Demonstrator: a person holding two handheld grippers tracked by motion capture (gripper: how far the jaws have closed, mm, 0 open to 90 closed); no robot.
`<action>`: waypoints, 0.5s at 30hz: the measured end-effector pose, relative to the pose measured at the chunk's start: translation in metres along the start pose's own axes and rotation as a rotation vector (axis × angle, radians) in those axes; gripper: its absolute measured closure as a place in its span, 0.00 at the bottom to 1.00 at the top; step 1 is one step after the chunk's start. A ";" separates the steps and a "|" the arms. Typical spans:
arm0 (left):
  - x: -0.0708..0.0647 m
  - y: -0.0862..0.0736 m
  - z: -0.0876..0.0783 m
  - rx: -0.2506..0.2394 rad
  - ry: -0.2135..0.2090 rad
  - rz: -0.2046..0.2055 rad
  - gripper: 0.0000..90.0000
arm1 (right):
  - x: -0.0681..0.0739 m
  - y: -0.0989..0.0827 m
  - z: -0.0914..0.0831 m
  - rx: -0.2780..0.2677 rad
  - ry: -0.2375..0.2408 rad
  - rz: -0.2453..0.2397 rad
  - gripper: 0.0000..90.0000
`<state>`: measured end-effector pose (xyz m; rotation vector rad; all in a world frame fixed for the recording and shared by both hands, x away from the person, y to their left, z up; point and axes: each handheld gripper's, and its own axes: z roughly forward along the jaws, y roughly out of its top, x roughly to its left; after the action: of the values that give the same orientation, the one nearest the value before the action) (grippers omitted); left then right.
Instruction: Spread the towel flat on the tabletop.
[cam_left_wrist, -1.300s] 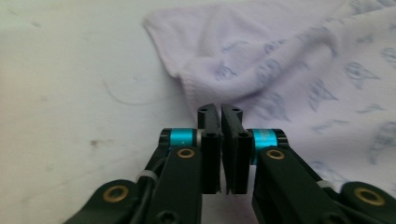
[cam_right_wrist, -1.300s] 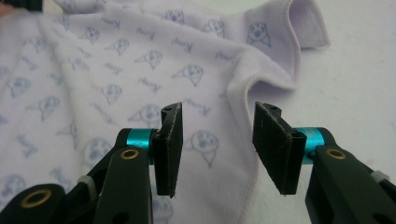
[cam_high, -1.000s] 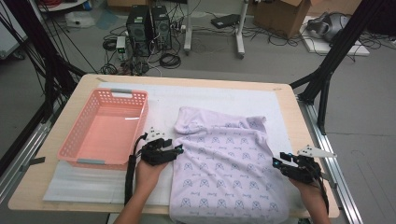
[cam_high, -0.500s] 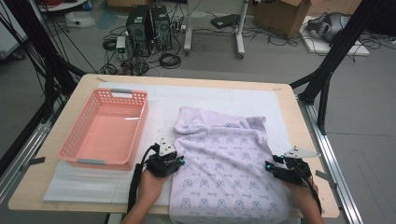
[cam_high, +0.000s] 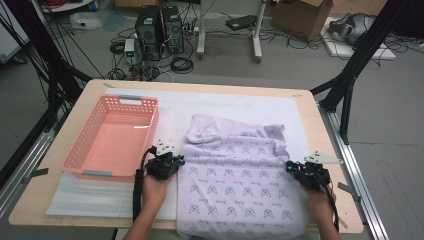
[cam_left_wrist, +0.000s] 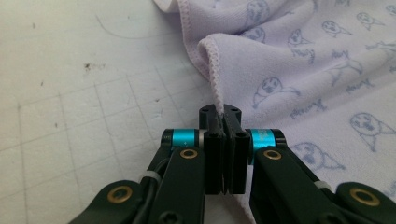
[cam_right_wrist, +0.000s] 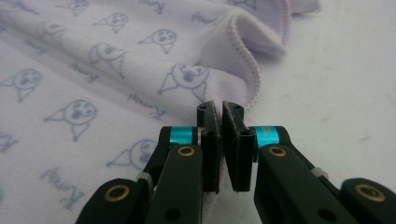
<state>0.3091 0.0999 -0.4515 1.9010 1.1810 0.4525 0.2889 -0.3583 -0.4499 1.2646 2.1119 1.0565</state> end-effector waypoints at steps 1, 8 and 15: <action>-0.001 0.000 -0.001 -0.003 0.001 0.017 0.98 | 0.002 0.000 0.001 0.005 -0.021 -0.021 0.95; 0.001 -0.010 -0.018 -0.045 -0.086 -0.045 0.61 | -0.001 -0.001 -0.013 -0.057 0.005 0.049 0.71; -0.005 -0.033 -0.042 -0.056 -0.181 -0.049 0.53 | 0.000 -0.017 -0.036 -0.021 0.093 0.068 0.61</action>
<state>0.2601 0.1214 -0.4527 1.8191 1.0825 0.2779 0.2545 -0.3763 -0.4420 1.3096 2.1332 1.1845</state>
